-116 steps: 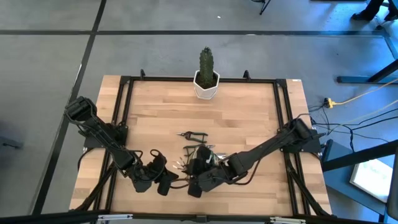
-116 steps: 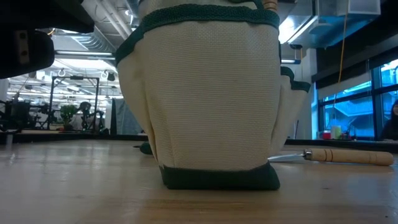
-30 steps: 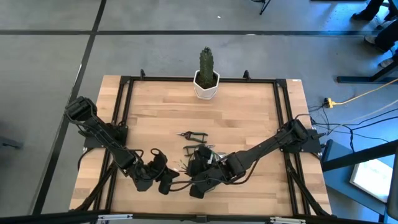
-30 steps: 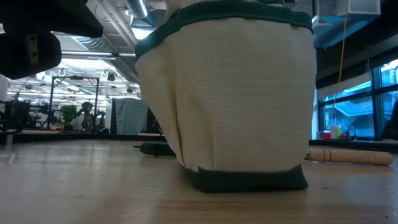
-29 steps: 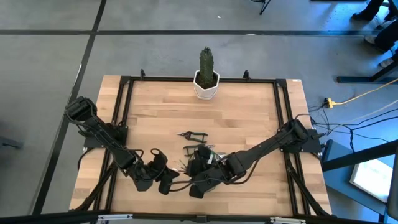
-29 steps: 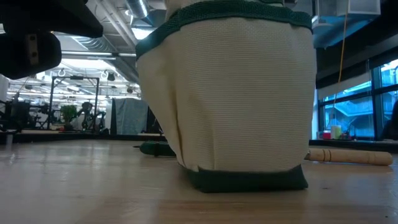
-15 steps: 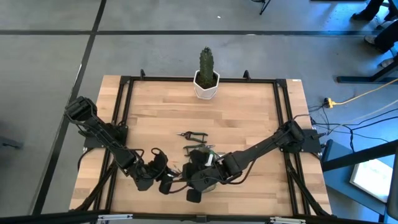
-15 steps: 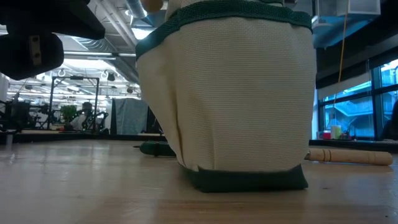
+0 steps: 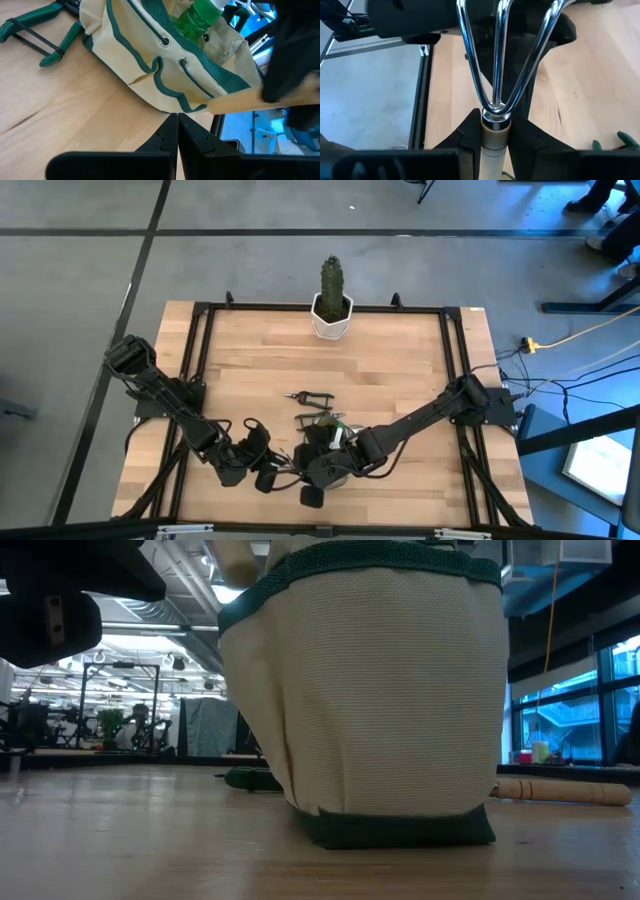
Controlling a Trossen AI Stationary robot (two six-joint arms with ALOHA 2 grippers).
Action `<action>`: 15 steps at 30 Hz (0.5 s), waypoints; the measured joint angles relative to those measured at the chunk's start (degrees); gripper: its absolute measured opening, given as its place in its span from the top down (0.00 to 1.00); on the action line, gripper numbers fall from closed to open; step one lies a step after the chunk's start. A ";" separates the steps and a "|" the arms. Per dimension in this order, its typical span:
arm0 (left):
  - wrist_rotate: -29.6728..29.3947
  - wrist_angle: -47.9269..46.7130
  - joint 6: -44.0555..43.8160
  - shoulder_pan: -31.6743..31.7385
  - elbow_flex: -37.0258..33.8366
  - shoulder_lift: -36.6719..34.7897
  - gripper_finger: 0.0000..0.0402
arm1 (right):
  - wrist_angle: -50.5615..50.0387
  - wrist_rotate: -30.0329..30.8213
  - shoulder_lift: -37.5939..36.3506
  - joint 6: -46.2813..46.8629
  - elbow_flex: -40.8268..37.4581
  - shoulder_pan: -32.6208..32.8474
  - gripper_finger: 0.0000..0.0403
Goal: Pick & Place Garden tools in Gardening bag
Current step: Put the hand rake into the gardening bag
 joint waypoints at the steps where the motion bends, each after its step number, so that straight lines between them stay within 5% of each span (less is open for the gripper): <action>1: 0.00 0.00 -0.02 0.00 0.00 0.00 1.00 | 0.12 -0.01 0.04 0.14 -0.01 0.01 0.83; 15: 0.81 -0.06 0.10 0.53 -0.02 0.00 1.00 | -3.08 3.22 -0.51 1.59 0.01 0.72 0.83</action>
